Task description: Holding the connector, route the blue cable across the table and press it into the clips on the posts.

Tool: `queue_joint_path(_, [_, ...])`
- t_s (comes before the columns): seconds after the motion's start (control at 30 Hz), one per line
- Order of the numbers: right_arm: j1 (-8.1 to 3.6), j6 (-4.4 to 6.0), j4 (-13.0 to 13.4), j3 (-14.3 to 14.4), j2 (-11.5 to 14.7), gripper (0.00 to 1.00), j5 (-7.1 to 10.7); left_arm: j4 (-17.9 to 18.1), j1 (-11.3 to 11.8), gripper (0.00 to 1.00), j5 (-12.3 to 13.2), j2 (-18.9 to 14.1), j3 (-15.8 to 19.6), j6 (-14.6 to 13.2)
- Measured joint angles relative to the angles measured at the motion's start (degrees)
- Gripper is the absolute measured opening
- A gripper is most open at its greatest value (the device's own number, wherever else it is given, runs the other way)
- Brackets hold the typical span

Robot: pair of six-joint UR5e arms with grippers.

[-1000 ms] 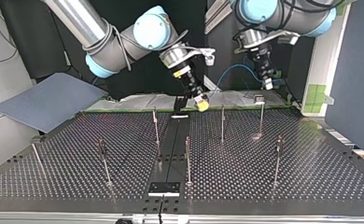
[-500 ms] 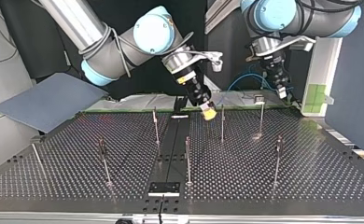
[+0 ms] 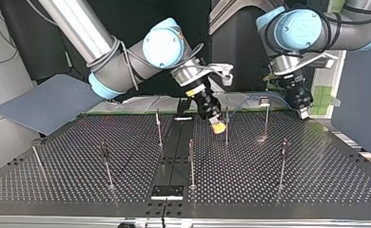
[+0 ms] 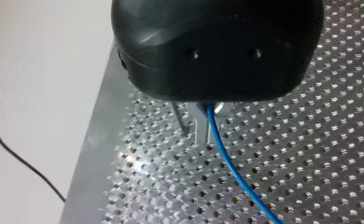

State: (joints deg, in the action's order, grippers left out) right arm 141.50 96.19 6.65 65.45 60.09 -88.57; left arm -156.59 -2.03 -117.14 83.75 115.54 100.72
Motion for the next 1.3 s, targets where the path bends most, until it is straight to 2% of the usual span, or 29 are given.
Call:
queue_joint_path(0.2, [-0.01, 1.01, -0.13, -3.11, -1.54, 0.0, -0.01, -0.13, 0.82, 0.0, 1.99, 1.64, -3.12, -0.04])
queue_joint_path(0.33, [-0.01, 1.47, -0.35, -4.97, -2.14, 0.0, -0.02, -0.26, 1.46, 0.0, 2.22, 2.36, -4.85, -0.01])
queue_joint_path(0.6, [-0.08, 1.72, -0.74, -8.74, -3.39, 0.0, -0.03, -0.19, 3.44, 0.0, 2.33, 4.44, -6.13, 0.06])
queue_joint_path(0.83, [-0.1, 1.74, -0.75, -12.08, -5.26, 0.0, -0.05, 0.93, 4.83, 0.0, 4.56, 5.73, -6.15, 0.39])
queue_joint_path(1.1, [0.01, 1.74, -0.68, -13.38, -7.25, 0.0, -0.16, 2.77, 6.19, 0.0, 7.38, 8.03, -6.74, 0.38])
queue_joint_path(1.3, [-0.05, 1.74, -0.55, -13.72, -8.21, 0.0, -0.69, 3.95, 7.39, 0.0, 8.59, 8.36, -7.08, 0.64])
